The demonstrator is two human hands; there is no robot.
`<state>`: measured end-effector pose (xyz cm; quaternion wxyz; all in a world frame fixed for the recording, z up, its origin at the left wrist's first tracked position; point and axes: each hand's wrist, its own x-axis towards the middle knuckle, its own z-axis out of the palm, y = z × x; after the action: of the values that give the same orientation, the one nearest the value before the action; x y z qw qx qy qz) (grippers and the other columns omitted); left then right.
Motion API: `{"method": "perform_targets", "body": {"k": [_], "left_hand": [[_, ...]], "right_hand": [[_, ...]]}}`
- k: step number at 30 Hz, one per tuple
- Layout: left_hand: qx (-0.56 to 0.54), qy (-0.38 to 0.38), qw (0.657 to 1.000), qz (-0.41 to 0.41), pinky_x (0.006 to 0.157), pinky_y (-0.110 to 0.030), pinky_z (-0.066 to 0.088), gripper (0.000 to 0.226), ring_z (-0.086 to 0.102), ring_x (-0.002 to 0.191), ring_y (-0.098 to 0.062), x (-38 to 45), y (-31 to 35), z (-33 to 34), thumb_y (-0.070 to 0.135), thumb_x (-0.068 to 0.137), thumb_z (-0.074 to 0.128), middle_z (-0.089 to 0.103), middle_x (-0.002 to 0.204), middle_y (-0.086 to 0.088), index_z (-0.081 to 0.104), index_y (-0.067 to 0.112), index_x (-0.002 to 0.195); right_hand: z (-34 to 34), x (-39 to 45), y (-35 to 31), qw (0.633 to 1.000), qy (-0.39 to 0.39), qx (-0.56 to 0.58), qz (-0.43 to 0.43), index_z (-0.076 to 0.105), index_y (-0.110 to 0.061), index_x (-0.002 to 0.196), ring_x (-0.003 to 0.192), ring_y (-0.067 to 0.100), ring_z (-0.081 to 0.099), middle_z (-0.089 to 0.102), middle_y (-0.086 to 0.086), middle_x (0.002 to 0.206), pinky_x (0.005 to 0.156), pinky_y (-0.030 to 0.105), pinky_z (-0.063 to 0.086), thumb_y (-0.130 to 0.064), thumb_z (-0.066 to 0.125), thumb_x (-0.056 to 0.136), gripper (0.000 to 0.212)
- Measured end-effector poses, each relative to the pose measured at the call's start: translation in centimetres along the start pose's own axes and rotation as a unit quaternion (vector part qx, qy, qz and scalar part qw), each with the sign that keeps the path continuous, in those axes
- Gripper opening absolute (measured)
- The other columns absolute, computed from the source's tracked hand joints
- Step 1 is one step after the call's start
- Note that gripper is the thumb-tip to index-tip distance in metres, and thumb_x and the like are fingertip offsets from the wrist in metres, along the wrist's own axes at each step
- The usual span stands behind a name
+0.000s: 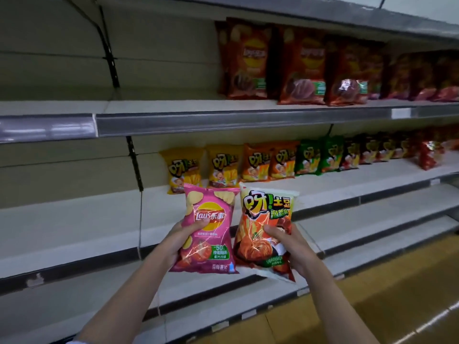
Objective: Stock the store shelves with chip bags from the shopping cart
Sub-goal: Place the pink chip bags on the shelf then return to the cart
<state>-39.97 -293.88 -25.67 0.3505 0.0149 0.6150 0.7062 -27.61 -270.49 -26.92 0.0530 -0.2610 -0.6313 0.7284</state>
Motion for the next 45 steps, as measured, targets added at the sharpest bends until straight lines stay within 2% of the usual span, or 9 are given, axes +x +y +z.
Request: {"method": "perform_targets", "body": {"k": [5, 9, 12, 16, 20, 25, 32, 36, 45], "left_hand": [[-0.022, 0.055, 0.998, 0.012, 0.067, -0.038, 0.058, 0.067, 0.072, 0.078, -0.027, 2.1, 0.3, 1.0, 0.032, 0.062, 0.076, 0.074, 0.097, -0.012, 0.055, 0.015, 0.122], [-0.035, 0.076, 0.996, 0.027, 0.063, -0.036, 0.058, 0.064, 0.073, 0.078, -0.027, 4.1, 1.0, 4.3, 0.032, 0.063, 0.076, 0.074, 0.097, -0.012, 0.055, 0.014, 0.121], [-0.029, 0.081, 0.996, 0.034, 0.064, -0.036, 0.058, 0.064, 0.072, 0.080, -0.027, 5.7, 1.7, 7.5, 0.032, 0.063, 0.075, 0.074, 0.097, -0.012, 0.055, 0.014, 0.121], [-0.023, 0.076, 0.996, 0.039, 0.076, -0.042, 0.058, 0.065, 0.071, 0.088, -0.030, 8.0, 1.8, 12.2, 0.033, 0.063, 0.076, 0.073, 0.101, -0.012, 0.054, 0.015, 0.121], [-0.002, 0.063, 0.998, 0.028, 0.067, -0.038, 0.059, 0.061, 0.073, 0.081, -0.027, 10.0, 1.8, 16.2, 0.032, 0.064, 0.076, 0.074, 0.097, -0.010, 0.056, 0.016, 0.118], [0.016, 0.043, 0.999, 0.029, 0.063, -0.035, 0.059, 0.058, 0.072, 0.078, -0.026, 13.1, 2.4, 20.4, 0.031, 0.063, 0.075, 0.075, 0.093, -0.009, 0.056, 0.018, 0.115], [0.028, -0.008, 0.999, 0.013, 0.063, -0.036, 0.058, 0.047, 0.072, 0.077, -0.027, 17.3, 1.2, 26.9, 0.032, 0.067, 0.073, 0.076, 0.087, -0.008, 0.057, 0.019, 0.109], [0.047, -0.053, 0.997, 0.011, 0.062, -0.035, 0.058, 0.054, 0.072, 0.077, -0.026, 19.5, 1.0, 32.0, 0.034, 0.064, 0.074, 0.075, 0.091, -0.009, 0.058, 0.018, 0.113], [0.099, -0.141, 0.985, 0.024, 0.054, -0.029, 0.056, 0.022, 0.072, 0.069, -0.019, 25.1, 1.0, 45.8, 0.032, 0.085, 0.066, 0.075, 0.078, -0.001, 0.057, 0.024, 0.103]], "right_hand": [[-1.5, 5.0, -0.7, 0.999, -0.045, 0.018, 0.017, 0.042, -0.022, 0.135, 0.103, 0.026, 0.067, 0.065, 0.006, 0.119, 0.081, 0.040, 0.057, -0.034, 0.082, 0.063, 0.083], [-3.7, 8.2, -2.3, 0.997, -0.076, 0.013, 0.017, 0.045, -0.021, 0.129, 0.098, 0.023, 0.067, 0.067, 0.004, 0.113, 0.069, 0.033, 0.057, -0.027, 0.079, 0.072, 0.067], [-6.3, 10.1, -3.6, 0.996, -0.086, 0.010, 0.013, 0.045, -0.021, 0.129, 0.100, 0.023, 0.068, 0.067, 0.004, 0.114, 0.072, 0.036, 0.058, -0.029, 0.080, 0.070, 0.069], [-10.8, 11.9, -4.8, 0.996, -0.093, -0.001, 0.011, 0.045, -0.024, 0.127, 0.100, 0.022, 0.067, 0.066, 0.003, 0.115, 0.075, 0.037, 0.058, -0.031, 0.080, 0.071, 0.066], [-15.0, 13.0, -5.4, 0.997, -0.082, 0.003, 0.005, 0.045, -0.024, 0.129, 0.100, 0.022, 0.067, 0.066, 0.003, 0.116, 0.075, 0.036, 0.058, -0.032, 0.079, 0.070, 0.069], [-19.4, 14.1, -5.9, 0.998, -0.051, 0.022, 0.006, 0.044, -0.025, 0.130, 0.104, 0.024, 0.066, 0.064, 0.004, 0.119, 0.079, 0.039, 0.057, -0.036, 0.080, 0.065, 0.075], [-26.4, 14.2, -6.2, 0.999, 0.025, 0.028, -0.002, 0.042, -0.024, 0.128, 0.095, 0.016, 0.065, 0.064, 0.000, 0.113, 0.065, 0.029, 0.056, -0.027, 0.076, 0.079, 0.059], [-31.4, 13.4, -6.3, 0.996, 0.078, 0.044, -0.012, 0.044, -0.025, 0.130, 0.100, 0.021, 0.067, 0.066, 0.003, 0.116, 0.073, 0.035, 0.058, -0.035, 0.080, 0.070, 0.071], [-43.5, 11.9, -8.5, 0.978, 0.190, 0.072, -0.046, 0.041, -0.025, 0.124, 0.093, 0.020, 0.067, 0.064, 0.002, 0.111, 0.066, 0.033, 0.056, -0.032, 0.077, 0.075, 0.061]]}}
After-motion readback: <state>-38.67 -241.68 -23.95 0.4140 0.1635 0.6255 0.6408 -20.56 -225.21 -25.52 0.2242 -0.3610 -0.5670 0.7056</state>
